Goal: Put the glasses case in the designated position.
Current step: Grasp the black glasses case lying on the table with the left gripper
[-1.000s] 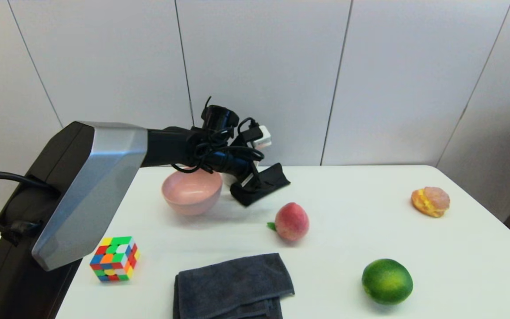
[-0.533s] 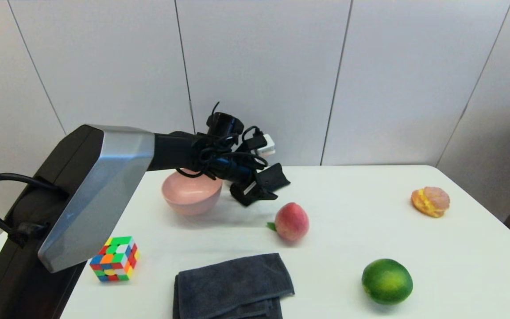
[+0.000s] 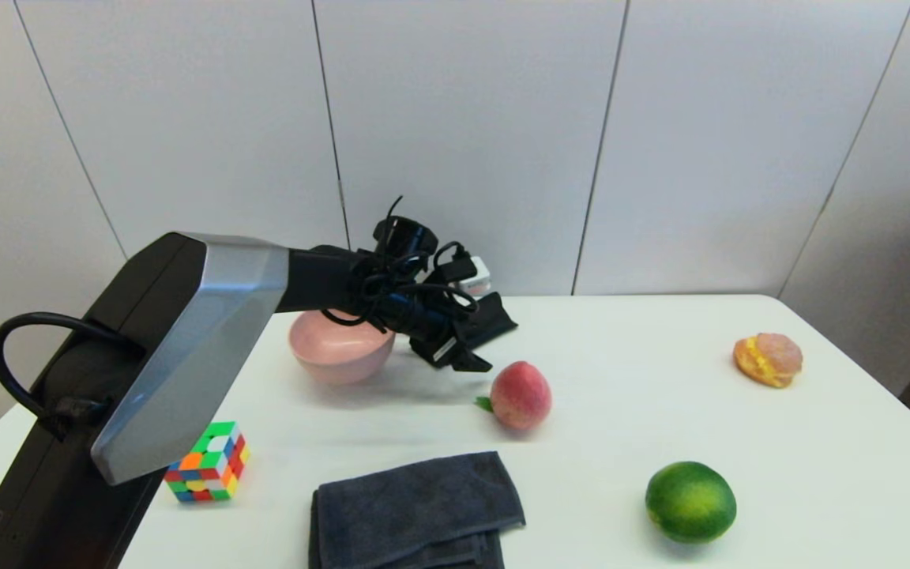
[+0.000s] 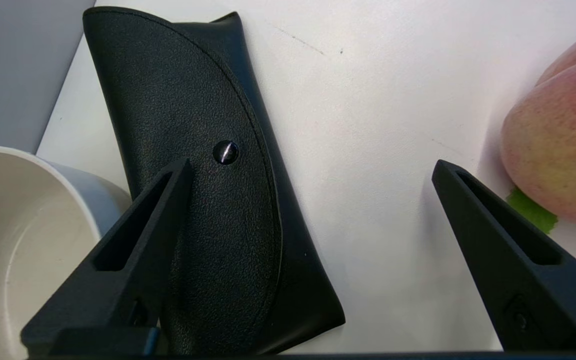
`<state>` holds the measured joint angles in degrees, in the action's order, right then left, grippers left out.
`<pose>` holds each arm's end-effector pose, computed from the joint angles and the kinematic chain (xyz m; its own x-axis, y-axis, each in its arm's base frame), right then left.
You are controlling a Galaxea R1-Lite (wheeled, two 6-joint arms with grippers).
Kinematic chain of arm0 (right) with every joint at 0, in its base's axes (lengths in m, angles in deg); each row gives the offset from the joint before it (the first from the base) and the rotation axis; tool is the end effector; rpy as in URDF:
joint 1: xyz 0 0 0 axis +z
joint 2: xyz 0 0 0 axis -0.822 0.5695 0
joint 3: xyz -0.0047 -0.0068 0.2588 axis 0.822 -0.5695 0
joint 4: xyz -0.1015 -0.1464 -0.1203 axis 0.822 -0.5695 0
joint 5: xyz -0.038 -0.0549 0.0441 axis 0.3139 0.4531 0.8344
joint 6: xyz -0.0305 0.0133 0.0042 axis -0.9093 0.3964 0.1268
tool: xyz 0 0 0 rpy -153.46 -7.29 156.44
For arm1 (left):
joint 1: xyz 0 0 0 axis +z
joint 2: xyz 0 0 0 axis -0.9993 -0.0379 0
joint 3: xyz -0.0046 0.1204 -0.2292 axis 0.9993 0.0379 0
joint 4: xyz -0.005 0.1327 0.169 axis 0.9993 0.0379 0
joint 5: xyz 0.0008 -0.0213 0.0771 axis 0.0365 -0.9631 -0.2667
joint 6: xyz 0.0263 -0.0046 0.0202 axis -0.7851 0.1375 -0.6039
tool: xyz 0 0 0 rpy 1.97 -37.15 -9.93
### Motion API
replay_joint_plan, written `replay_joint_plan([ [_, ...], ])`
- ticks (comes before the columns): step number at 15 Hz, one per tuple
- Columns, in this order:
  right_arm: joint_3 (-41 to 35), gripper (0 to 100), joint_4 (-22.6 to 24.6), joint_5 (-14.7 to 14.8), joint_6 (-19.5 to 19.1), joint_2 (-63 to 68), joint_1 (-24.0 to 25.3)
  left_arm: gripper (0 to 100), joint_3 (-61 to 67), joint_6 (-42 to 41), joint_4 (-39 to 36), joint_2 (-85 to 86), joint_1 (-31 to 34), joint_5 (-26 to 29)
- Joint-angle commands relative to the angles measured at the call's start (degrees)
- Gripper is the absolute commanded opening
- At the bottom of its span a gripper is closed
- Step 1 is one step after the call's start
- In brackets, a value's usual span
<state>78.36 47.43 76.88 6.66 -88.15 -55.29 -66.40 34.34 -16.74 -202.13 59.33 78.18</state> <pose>0.0559 -0.0001 0.0765 1.0000 -0.0032 0.0085 0.0032 1.0000 0.0081 0.4229 -0.2469 0.0617 0.3426 -0.7022 -0.6242 0.9383 0.2888 0.1902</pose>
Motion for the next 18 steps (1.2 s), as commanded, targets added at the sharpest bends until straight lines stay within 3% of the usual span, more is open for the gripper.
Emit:
replay_joint_plan([
  [1, 0.0, 100, 0.0, 0.0, -0.1, 0.1, 0.0, 100, -0.3, -0.1, 0.0, -0.8, 1.8, 0.0],
  [18, 0.0, 100, 0.0, 0.0, 0.1, 0.1, 0.0, 100, -0.5, 1.0, -3.6, 0.5, 5.3, 0.1],
])
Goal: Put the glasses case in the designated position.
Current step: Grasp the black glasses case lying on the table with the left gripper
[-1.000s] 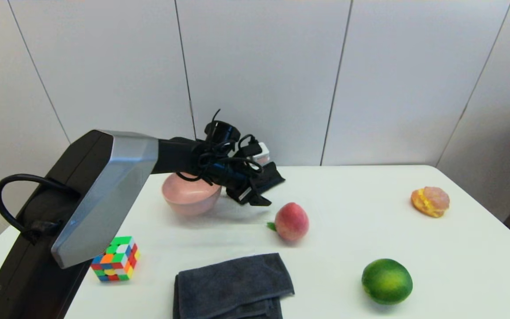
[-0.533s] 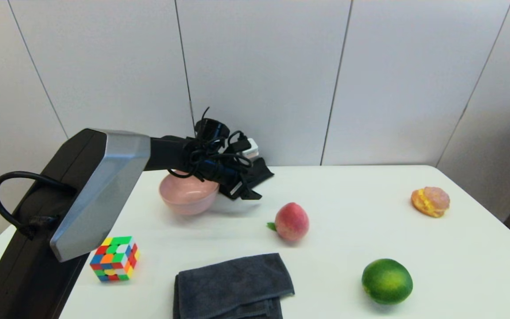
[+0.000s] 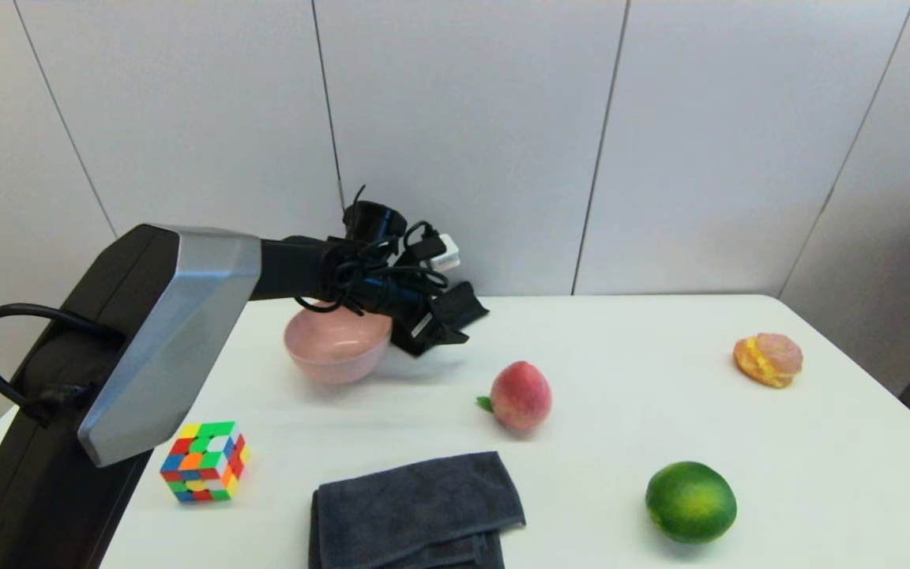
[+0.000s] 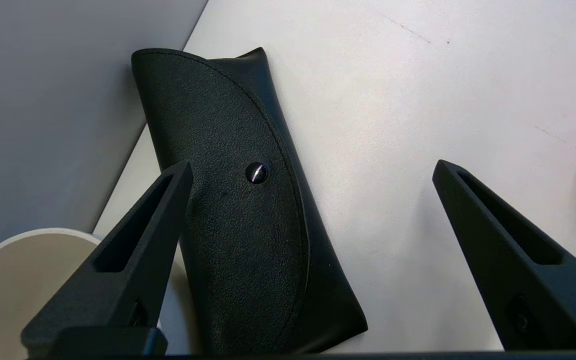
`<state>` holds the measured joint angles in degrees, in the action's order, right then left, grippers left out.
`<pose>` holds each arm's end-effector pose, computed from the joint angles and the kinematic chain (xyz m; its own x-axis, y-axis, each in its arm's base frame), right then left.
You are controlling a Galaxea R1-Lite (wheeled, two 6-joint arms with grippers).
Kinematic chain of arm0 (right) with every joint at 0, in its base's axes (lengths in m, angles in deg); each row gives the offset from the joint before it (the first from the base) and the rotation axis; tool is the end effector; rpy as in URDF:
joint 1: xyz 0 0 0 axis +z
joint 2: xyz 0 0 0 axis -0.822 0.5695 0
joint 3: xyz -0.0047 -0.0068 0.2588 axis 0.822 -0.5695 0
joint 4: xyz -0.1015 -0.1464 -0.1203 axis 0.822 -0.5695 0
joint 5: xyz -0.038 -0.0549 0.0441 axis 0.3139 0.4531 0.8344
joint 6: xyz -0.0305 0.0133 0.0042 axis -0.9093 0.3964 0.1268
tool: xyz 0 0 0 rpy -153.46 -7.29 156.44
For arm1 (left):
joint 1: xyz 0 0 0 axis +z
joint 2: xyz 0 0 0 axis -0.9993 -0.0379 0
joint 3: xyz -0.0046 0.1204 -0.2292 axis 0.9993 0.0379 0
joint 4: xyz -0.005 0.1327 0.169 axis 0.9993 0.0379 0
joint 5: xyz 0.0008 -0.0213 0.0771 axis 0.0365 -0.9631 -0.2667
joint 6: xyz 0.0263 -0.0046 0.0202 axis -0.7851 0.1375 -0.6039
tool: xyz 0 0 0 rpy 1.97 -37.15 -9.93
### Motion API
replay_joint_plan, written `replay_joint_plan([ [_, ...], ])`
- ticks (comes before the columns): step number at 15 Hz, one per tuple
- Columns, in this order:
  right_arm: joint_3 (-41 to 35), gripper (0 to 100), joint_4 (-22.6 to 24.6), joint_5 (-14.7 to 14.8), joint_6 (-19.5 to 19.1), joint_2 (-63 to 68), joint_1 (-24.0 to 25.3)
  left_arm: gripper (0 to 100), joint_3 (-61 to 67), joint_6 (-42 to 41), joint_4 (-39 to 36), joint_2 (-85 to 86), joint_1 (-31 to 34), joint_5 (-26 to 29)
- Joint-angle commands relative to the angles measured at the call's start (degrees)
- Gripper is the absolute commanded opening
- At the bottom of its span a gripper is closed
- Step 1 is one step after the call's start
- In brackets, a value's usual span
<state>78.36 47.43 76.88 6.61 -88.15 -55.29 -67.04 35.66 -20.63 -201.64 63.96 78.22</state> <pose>0.0559 -0.0001 0.0765 1.0000 -0.0032 0.0085 0.0032 1.0000 0.0072 0.4465 -0.2142 0.0747 0.4454 -0.6938 -0.5659 0.8935 0.3851 0.2310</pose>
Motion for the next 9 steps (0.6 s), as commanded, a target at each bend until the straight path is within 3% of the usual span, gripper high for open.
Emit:
replay_joint_plan([
  [1, 0.0, 100, 0.0, 0.0, -0.1, 0.1, 0.0, 100, 0.2, -0.4, 0.5, -0.1, 0.9, 0.1],
  [9, 0.0, 100, 0.0, 0.0, 0.1, 0.1, 0.0, 100, 0.4, -0.6, 1.6, -0.7, 3.0, 0.0],
])
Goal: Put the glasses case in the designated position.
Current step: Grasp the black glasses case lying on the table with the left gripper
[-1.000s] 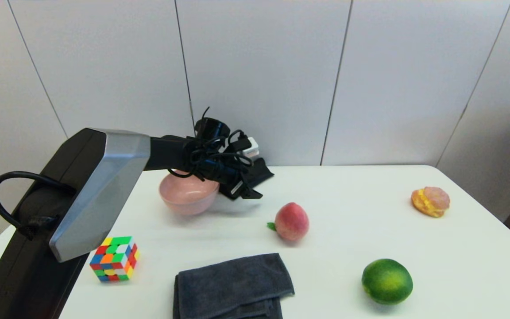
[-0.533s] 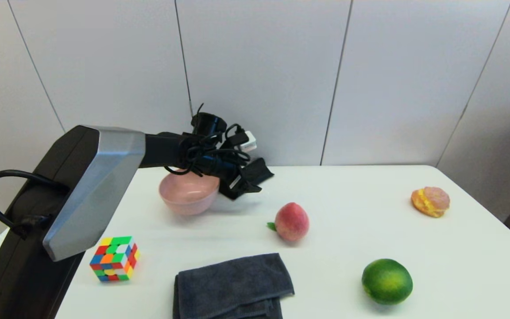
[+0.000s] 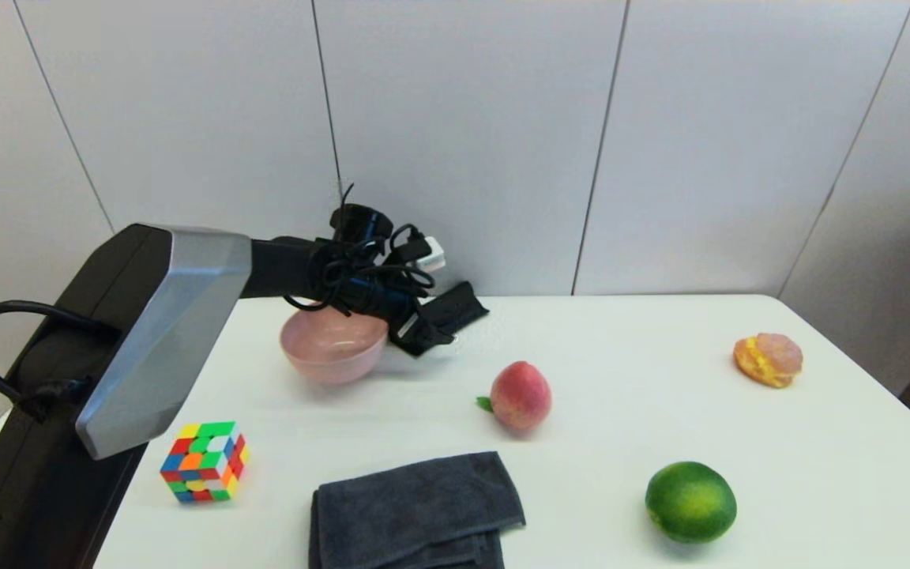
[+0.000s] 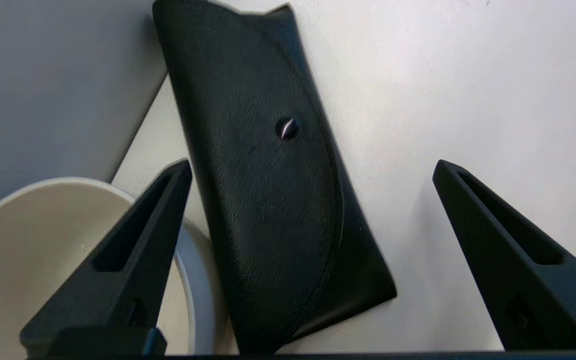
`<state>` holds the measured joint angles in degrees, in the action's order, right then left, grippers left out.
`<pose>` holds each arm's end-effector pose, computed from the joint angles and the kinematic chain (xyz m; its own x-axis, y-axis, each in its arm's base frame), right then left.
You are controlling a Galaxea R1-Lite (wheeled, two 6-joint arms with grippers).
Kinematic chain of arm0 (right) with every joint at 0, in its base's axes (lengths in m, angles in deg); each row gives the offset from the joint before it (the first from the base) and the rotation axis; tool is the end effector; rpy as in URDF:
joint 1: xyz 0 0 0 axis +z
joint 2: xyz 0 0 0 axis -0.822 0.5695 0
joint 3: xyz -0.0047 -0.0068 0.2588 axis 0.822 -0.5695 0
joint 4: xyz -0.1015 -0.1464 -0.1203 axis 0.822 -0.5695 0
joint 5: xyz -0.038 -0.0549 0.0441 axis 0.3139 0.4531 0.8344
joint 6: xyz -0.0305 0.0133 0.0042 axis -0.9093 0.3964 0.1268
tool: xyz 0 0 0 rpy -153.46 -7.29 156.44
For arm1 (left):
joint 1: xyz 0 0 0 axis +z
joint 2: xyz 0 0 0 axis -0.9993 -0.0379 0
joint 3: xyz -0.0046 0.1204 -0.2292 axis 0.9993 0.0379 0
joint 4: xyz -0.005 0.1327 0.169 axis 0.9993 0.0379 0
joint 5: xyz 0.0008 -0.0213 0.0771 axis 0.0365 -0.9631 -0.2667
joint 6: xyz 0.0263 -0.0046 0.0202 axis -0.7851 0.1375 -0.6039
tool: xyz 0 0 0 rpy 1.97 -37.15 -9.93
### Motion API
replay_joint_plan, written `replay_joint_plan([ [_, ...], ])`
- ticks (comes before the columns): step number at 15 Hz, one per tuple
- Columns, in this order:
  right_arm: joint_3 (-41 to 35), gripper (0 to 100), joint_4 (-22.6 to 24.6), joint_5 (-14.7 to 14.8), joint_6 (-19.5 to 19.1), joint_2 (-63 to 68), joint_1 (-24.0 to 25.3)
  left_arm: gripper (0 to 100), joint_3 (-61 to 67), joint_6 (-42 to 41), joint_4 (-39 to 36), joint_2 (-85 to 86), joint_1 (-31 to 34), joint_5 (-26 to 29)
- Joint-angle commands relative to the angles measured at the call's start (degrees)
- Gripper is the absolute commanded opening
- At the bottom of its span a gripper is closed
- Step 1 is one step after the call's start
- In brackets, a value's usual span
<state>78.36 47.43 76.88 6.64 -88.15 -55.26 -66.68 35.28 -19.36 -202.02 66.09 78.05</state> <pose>0.0559 0.0000 0.0765 1.0000 -0.0027 0.0085 0.0026 1.0000 0.0078 0.4526 -0.1967 0.0677 0.4540 -0.6672 -0.5906 0.8853 0.4127 0.2143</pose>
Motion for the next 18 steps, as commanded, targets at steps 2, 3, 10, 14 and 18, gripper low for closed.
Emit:
replay_joint_plan([
  [2, 0.0, 100, 0.0, 0.0, -0.1, 0.1, 0.0, 100, -0.1, -0.3, 0.2, -0.4, 1.3, 0.1],
  [3, 0.1, 100, 0.0, 0.0, 0.1, 0.1, 0.0, 100, -0.2, -0.3, 0.1, -0.3, 1.3, 0.2],
  [10, 0.0, 100, 0.0, 0.0, -0.1, 0.1, 0.0, 100, 0.1, -0.7, 0.8, 0.6, 0.9, 0.4],
  [14, 0.0, 100, 0.0, 0.0, 0.1, 0.1, 0.0, 100, 0.4, -1.5, 1.6, 0.5, 0.5, 0.5],
  [18, 0.0, 100, 0.0, 0.0, 0.1, 0.1, 0.1, 100, 0.7, -1.8, 4.3, 0.4, 0.5, 0.4],
])
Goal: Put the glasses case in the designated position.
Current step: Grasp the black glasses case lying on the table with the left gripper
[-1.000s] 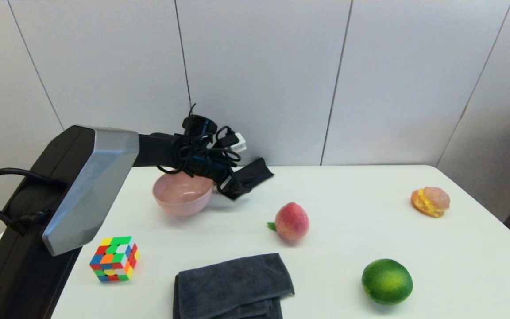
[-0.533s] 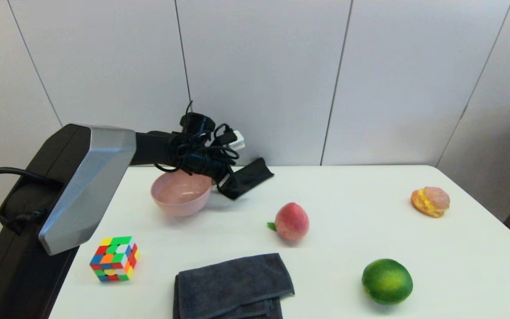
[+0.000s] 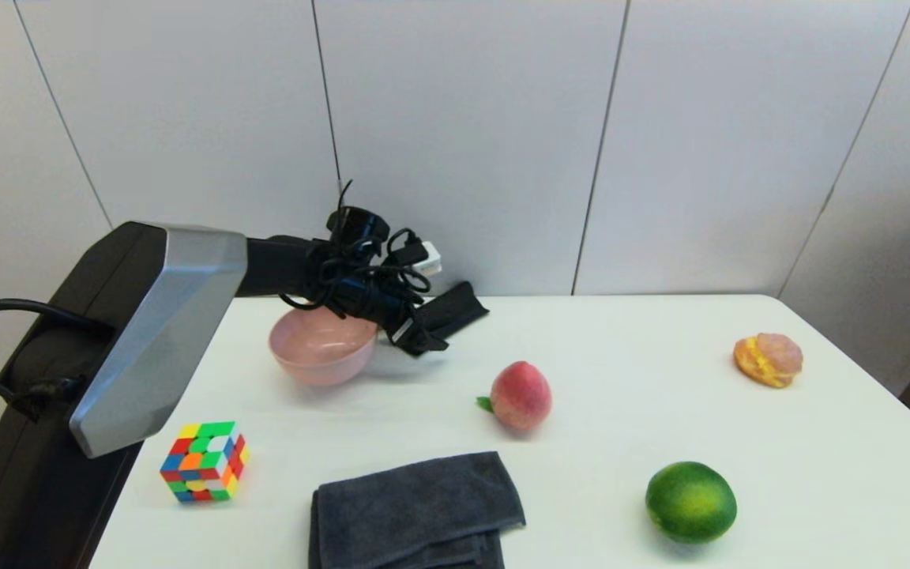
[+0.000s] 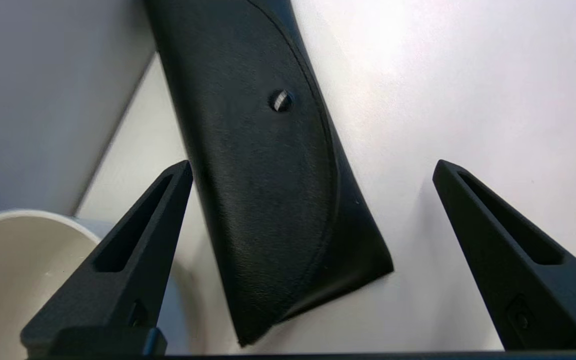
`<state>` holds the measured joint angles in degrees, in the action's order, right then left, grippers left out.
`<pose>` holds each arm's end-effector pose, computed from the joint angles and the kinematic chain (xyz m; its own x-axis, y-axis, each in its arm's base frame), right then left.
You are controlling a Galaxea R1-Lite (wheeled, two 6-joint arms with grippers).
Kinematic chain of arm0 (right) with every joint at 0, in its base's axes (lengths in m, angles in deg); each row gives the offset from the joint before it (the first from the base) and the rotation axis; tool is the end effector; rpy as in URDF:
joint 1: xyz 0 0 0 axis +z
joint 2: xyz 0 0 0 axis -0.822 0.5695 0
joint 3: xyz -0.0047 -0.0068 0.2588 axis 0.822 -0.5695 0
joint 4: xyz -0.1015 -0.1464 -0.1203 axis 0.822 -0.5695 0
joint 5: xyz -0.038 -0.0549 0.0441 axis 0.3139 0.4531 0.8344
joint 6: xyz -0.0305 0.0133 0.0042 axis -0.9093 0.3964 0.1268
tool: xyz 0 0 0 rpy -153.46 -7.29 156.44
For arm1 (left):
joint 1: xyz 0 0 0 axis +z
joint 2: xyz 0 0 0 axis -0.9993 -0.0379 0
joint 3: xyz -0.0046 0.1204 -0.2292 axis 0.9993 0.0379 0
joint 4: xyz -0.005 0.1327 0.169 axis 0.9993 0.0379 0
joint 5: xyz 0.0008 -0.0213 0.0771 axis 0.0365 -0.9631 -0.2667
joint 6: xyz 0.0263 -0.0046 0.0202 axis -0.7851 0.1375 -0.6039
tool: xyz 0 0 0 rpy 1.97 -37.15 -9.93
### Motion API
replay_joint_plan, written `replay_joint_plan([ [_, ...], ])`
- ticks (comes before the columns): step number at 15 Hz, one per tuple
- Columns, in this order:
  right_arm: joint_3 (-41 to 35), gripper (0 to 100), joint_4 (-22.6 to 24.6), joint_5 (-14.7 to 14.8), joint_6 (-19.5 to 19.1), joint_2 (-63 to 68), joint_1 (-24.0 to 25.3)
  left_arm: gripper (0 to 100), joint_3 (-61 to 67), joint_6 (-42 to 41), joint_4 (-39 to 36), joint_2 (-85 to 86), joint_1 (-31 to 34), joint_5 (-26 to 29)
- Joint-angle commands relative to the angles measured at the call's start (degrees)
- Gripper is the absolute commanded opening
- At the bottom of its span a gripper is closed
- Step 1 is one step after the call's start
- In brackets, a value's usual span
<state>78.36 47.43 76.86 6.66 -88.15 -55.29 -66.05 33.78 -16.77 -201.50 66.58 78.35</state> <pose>0.0559 0.0000 0.0765 1.0000 -0.0029 0.0085 0.0028 1.0000 0.0081 0.4494 -0.1911 0.0654 0.4297 -0.6567 -0.6198 0.8956 0.3975 0.1998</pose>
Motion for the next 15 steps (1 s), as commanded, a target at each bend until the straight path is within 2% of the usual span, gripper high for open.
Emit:
replay_joint_plan([
  [1, 0.0, 100, 0.0, 0.0, -0.1, 0.1, 0.0, 100, 0.1, -0.3, 2.1, -0.2, 0.0, 0.0],
  [15, 0.0, 100, 0.0, 0.0, 0.1, 0.1, 0.0, 100, 0.4, -0.3, 4.4, 0.2, 0.4, 0.1],
])
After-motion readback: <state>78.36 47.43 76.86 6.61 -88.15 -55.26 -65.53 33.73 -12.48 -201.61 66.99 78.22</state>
